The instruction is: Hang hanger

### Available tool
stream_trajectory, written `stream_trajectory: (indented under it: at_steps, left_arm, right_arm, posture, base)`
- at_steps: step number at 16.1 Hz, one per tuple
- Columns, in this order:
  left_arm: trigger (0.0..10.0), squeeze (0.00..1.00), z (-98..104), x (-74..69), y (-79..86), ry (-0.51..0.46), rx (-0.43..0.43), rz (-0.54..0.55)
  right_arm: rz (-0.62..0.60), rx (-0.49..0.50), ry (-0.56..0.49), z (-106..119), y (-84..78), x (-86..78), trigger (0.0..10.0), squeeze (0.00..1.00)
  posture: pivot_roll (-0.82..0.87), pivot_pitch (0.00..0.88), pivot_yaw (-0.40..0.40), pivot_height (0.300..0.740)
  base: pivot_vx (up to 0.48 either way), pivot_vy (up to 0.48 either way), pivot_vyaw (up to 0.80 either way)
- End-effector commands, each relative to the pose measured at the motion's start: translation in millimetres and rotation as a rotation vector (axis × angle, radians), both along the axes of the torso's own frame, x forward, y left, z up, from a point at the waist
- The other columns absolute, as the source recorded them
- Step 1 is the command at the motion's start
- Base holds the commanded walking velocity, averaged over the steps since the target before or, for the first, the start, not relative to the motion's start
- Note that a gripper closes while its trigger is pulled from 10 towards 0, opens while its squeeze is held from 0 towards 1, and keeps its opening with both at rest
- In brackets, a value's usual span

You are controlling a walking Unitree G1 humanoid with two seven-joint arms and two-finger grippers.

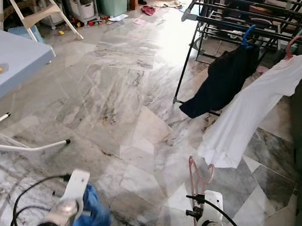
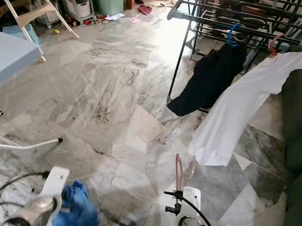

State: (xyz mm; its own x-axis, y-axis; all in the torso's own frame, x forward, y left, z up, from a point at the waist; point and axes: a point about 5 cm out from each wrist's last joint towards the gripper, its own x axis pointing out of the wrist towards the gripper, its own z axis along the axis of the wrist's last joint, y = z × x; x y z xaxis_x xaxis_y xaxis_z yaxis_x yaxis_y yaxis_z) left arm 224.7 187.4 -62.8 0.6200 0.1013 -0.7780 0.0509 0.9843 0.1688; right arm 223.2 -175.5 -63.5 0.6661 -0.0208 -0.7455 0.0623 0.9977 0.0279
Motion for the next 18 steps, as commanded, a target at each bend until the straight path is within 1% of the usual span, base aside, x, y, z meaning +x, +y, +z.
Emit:
stream_trajectory:
  at_steps: [1,2,6,7,8,12,14,18]
  left_arm:
    - [10.0,0.00,-3.2,-5.2,-0.9,0.019,0.013,-0.030]
    - [10.0,0.00,-6.3,-10.2,-1.6,0.036,0.028,-0.055]
    - [10.0,0.00,-10.0,-17.1,-1.2,0.051,0.059,-0.080]
    - [10.0,0.00,-7.2,-12.9,3.1,0.049,0.065,-0.076]
    - [10.0,0.00,-6.6,-12.0,3.8,0.049,0.066,-0.077]
    - [10.0,0.00,-6.6,-12.3,5.1,0.052,0.066,-0.076]
    - [10.0,0.00,-7.5,-13.9,6.1,0.059,0.044,-0.031]
    - [10.0,0.00,-7.7,-14.2,6.1,0.057,0.048,-0.020]
  right_arm:
    - [0.002,0.006,0.092,-13.5,-0.1,-22.2,10.0,0.00]
    - [0.009,0.000,0.104,-15.2,-0.4,-25.5,10.0,0.00]
    - [0.009,0.001,0.127,-19.0,-0.5,-32.9,10.0,0.00]
    - [0.010,0.000,0.134,-19.8,-0.2,-34.3,10.0,0.00]
    - [0.011,-0.002,0.135,-19.8,-0.5,-34.3,10.0,0.00]
    - [0.013,-0.008,0.142,-20.3,-1.8,-35.4,10.0,0.00]
    - [0.020,-0.011,0.144,-20.7,-2.1,-36.3,10.0,0.00]
    - [0.067,-0.031,0.148,-20.3,-3.8,-35.9,10.0,0.00]
  posture:
    - [-0.11,0.076,0.028,0.740]
    - [-0.11,0.077,0.030,0.740]
    - [-0.11,0.080,0.036,0.740]
    - [-0.11,0.079,0.037,0.740]
    - [-0.11,0.080,0.036,0.740]
    - [-0.11,0.082,0.035,0.740]
    - [-0.11,0.082,0.031,0.740]
    - [-0.08,0.075,-0.004,0.740]
  base:
    - [0.000,0.000,0.00]
    - [0.000,0.000,0.00]
    - [0.000,0.000,0.00]
    - [0.000,0.000,0.00]
    - [0.000,0.000,0.00]
    - [0.000,0.000,0.00]
    - [0.000,0.000,0.00]
    - [0.000,0.000,0.00]
